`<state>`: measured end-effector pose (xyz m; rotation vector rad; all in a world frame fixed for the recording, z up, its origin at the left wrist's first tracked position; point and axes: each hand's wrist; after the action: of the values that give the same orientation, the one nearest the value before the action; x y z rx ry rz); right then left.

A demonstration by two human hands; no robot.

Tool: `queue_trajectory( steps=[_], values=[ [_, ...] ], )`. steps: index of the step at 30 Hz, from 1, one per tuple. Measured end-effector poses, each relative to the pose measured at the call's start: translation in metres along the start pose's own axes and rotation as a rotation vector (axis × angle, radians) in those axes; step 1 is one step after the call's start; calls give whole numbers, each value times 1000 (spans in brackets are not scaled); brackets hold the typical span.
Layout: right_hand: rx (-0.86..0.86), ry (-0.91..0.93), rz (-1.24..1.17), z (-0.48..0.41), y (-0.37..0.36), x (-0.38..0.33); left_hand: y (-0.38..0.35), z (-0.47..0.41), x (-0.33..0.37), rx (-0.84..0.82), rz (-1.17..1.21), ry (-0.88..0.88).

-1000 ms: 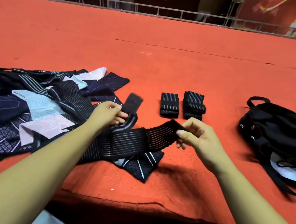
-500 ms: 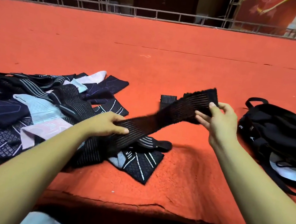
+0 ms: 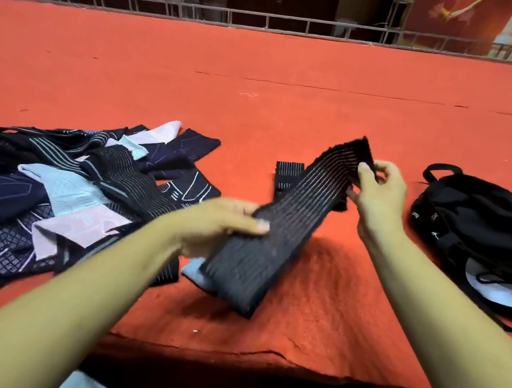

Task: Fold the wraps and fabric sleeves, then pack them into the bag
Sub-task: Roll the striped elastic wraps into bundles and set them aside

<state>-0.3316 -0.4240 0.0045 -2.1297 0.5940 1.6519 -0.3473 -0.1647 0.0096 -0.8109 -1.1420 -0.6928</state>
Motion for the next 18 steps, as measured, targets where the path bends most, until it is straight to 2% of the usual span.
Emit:
queue_trajectory(
  steps=[2,3,5,7,9,11,15,18],
  values=[
    [-53,74,91,2,0,-9,-11,-2,-30,-197,-111,201],
    [-94,96,131,4,-2,-11,-10,-6,-46,-196,-189,261],
    [-219,101,175,10,-10,-13,-1,-22,-70,1,-296,254],
    [-332,115,219,15,-16,-8,12,-37,-82,280,-326,109],
    [-411,147,245,18,-18,1,19,-49,-84,472,-361,-27],
    [-446,167,243,19,-18,9,21,-59,-86,499,-361,-79],
    [-442,148,183,17,-15,20,18,-85,-91,436,-369,-54],
    [-372,120,85,12,-11,24,26,-106,-94,582,-524,-85]
  ],
)
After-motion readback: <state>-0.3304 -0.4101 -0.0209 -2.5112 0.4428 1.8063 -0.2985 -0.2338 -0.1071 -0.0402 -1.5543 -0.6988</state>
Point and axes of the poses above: each hand's wrist, its own z-axis away from the middle knuckle, its own y-axis out of the back of the hand, x = y × z, and after that the axes turned 7 degrees about -x, right-handed
